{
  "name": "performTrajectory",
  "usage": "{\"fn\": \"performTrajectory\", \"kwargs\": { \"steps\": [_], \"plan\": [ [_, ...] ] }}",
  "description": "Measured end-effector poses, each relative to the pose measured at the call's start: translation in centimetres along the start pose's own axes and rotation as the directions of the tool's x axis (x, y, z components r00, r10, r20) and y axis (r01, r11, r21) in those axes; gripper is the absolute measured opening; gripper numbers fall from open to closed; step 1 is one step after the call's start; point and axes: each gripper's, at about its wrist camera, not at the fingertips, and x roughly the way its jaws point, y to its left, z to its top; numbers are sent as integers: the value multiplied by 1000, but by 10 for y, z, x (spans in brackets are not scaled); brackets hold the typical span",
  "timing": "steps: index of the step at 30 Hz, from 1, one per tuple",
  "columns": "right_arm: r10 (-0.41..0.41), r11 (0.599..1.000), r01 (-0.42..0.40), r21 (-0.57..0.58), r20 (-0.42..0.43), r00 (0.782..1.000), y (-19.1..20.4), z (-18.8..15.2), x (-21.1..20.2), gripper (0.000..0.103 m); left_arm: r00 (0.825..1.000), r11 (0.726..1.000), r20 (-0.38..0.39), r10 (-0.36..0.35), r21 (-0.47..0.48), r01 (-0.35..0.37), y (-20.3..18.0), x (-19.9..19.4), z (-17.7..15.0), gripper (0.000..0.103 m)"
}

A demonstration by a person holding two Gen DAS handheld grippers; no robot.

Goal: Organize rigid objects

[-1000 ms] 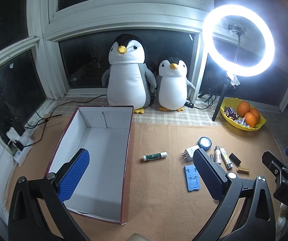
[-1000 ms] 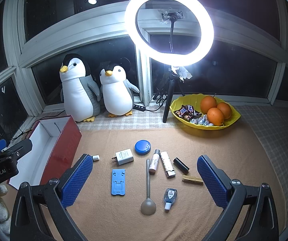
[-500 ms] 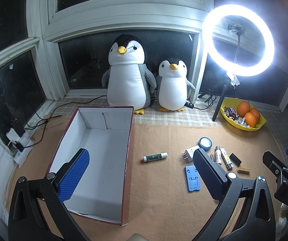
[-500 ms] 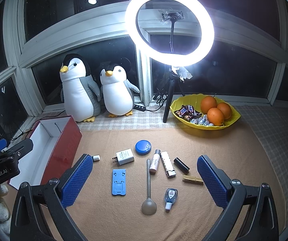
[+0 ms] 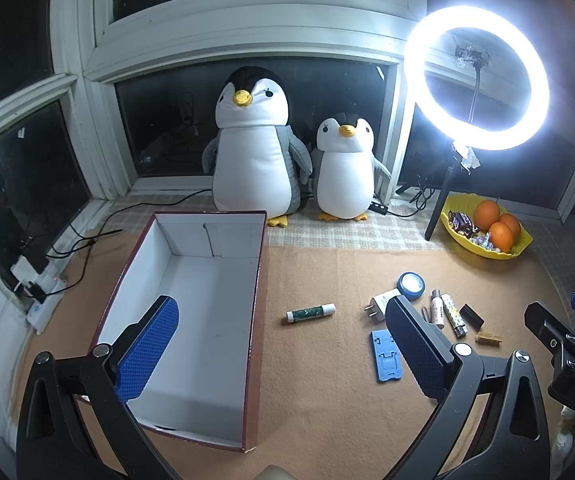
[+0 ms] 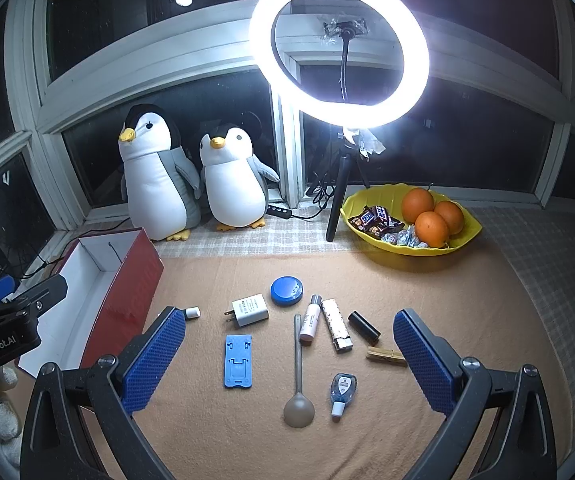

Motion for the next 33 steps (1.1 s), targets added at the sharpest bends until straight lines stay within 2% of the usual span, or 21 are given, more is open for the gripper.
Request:
{"fn": "performTrajectory", "kwargs": {
  "steps": [15,24,33],
  "plan": [
    [6,1000,-7,-4,-25,1000,2,-8,8,103,1000,1000,-28,14,-3,-15,13,15,-9,103],
    [8,1000,-9,-7,-66,998,6,-14,21,103,993,997,-87,75,-28,-77,58,31,-24,103],
    [8,1000,-5,25,-116,993,-6,-27,36,102,970,978,-161,180,-76,-194,128,51,-45,102]
  ]
}}
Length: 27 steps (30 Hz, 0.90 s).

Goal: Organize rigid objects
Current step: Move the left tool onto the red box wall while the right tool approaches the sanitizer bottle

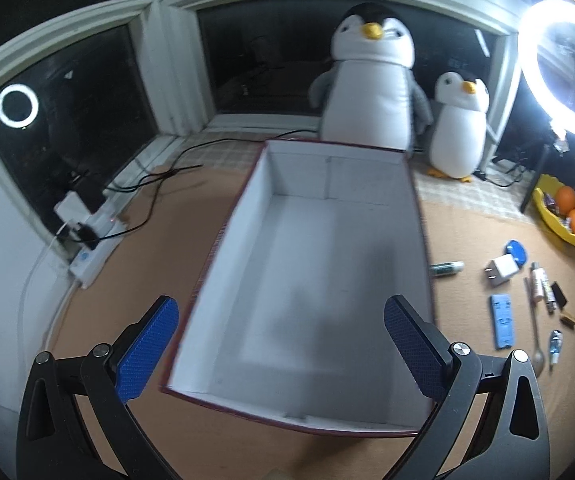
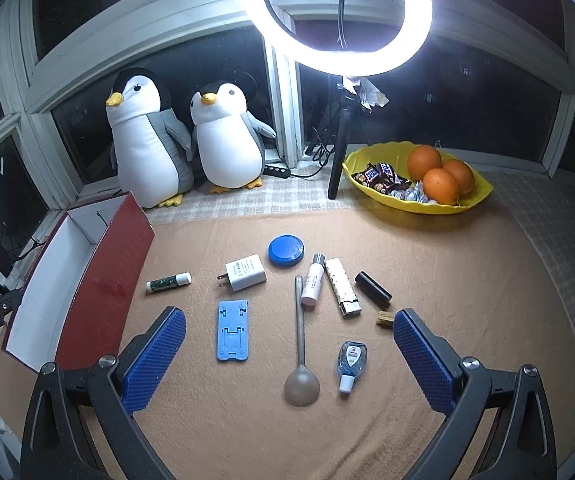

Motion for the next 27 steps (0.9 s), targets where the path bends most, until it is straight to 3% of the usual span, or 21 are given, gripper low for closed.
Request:
{"fn": "performTrajectory", "kwargs": {
  "steps": [6,11,14,22,27],
  "plan": [
    [-19,999,19,-30,-2,1000,-1,-6,6,102,997,998,-55,50,-27,-52,40,23,-3,96],
    [-41,999,41,-36,-18,999,-2,-11,11,102,992,998,-113,49,-27,-52,59,42,-7,93],
    [-59,998,59,-24,-29,998,-8,-14,15,102,989,999,-144,35,-33,-40,67,54,-5,76],
    [-113,993,115,20,-73,991,-41,-17,27,93,976,1000,-216,-15,-20,11,73,84,-12,55],
    [-146,987,152,44,-112,983,-68,-20,37,80,966,999,-253,-48,-11,47,70,94,-17,42]
  ]
}}
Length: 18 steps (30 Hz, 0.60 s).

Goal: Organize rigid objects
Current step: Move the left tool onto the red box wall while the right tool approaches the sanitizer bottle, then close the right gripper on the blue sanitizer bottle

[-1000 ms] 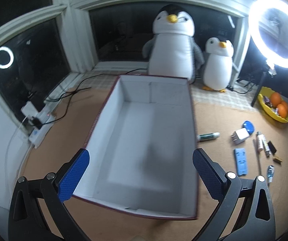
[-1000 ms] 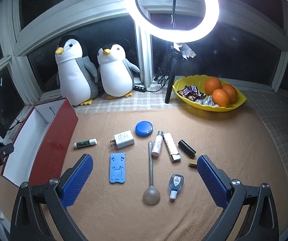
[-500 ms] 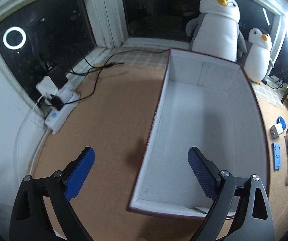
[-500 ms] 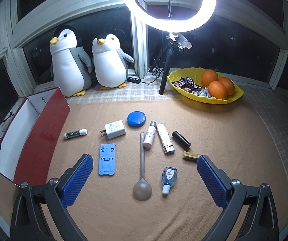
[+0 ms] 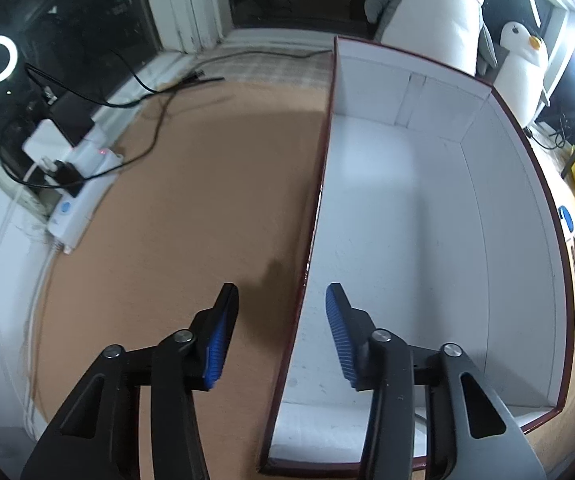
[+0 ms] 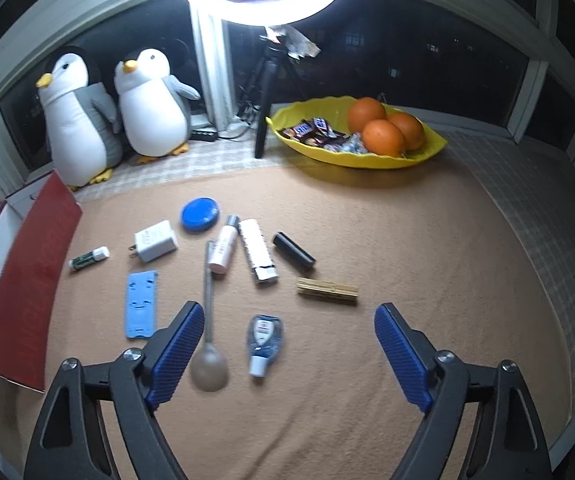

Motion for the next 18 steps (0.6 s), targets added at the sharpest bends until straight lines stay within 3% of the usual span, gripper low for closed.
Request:
{"fn": "performTrajectory", "kwargs": {
  "steps": [9,18],
  "plan": [
    [58,998,-51,46,-151,987,-13,-3,46,56,1000,1000,-19,-10,27,10,-5,10,-3,30],
    [75,997,-72,21,-242,967,4,-13,78,47,999,999,-29,-22,45,23,-10,17,-6,26]
  ]
}}
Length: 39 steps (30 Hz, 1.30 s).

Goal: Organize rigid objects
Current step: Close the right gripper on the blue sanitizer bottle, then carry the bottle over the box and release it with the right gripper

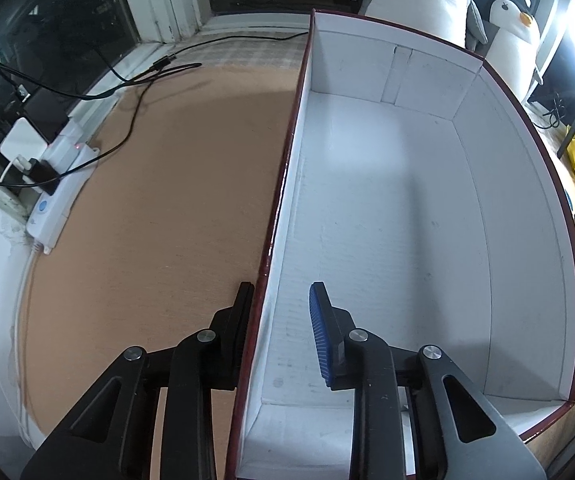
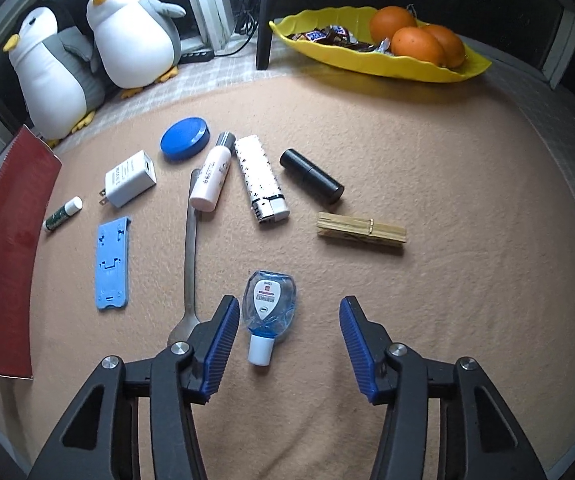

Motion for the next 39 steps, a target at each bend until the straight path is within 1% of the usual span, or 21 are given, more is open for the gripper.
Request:
{"fn": "performTrajectory", "kwargs": {
  "steps": [4,6,10,15,30,34,39],
  "plan": [
    [-10,1000,10,-12,-21,1000,5,1,9,44,1000,1000,-2,-2,-6,2,3,4,1,25],
    [-6,1000,5,-8,-33,999,6,2,14,39,1000,1000,-3,-2,-9,2,4,6,1,25],
    [-9,1000,9,-11,-45,999,9,4,18,38,1000,1000,-7,-5,-18,4,6,7,1,24],
    [-19,1000,17,-23,-63,998,11,6,23,29,1000,1000,-7,-7,-17,6,7,8,2,24],
    [10,1000,-11,-11,-55,998,9,7,20,28,1000,1000,-2,-9,-13,9,6,7,0,25],
    [15,1000,-16,-20,-28,1000,13,7,9,28,1000,1000,-1,-11,-15,11,6,7,0,24],
    [54,997,-53,-56,27,998,34,16,-15,28,1000,1000,-2,-16,-16,16,6,7,0,24]
  ]
}}
